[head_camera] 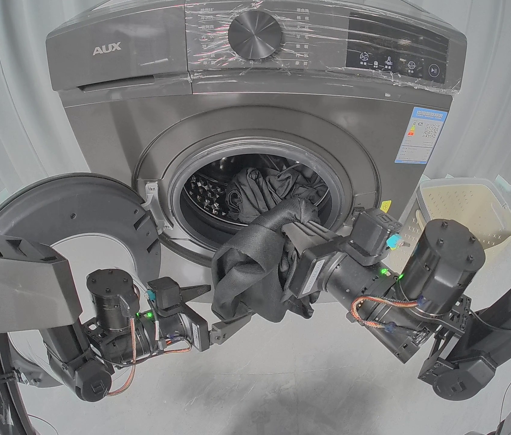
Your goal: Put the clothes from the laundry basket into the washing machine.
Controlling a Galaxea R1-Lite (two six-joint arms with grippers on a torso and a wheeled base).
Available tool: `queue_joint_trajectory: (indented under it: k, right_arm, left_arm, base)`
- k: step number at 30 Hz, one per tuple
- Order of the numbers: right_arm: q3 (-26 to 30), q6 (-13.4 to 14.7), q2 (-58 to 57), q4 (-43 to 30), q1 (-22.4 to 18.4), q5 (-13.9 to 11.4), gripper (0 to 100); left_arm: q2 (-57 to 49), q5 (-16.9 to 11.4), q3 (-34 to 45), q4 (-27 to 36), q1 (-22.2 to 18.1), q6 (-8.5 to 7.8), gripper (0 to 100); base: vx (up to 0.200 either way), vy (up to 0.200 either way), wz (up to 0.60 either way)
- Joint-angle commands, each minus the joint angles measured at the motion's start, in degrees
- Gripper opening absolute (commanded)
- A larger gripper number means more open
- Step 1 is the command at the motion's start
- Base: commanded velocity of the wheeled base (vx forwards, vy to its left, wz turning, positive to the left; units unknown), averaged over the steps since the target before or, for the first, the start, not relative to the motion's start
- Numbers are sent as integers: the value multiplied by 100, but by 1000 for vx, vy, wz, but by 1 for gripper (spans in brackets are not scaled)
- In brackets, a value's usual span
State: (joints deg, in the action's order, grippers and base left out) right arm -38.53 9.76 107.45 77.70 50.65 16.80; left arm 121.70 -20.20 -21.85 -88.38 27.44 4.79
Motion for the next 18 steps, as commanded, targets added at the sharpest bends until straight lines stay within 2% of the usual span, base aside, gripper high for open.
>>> queue_joint_trajectory:
  k: [1, 6, 18]
  right_arm:
    - [4, -1, -22, -1, -3, -1, 0]
    - [4, -1, -22, -1, 15, -1, 0]
    - [-40, -10, 22, -1, -11, -1, 0]
  left_arm:
    - [117, 7, -118, -4, -143, -4, 100]
    - [91, 16, -153, -4, -160, -4, 100]
    - [47, -37, -109, -4, 139, 13, 100]
  base:
    - [0, 0, 0]
    - [0, 0, 0]
    - [0, 0, 0]
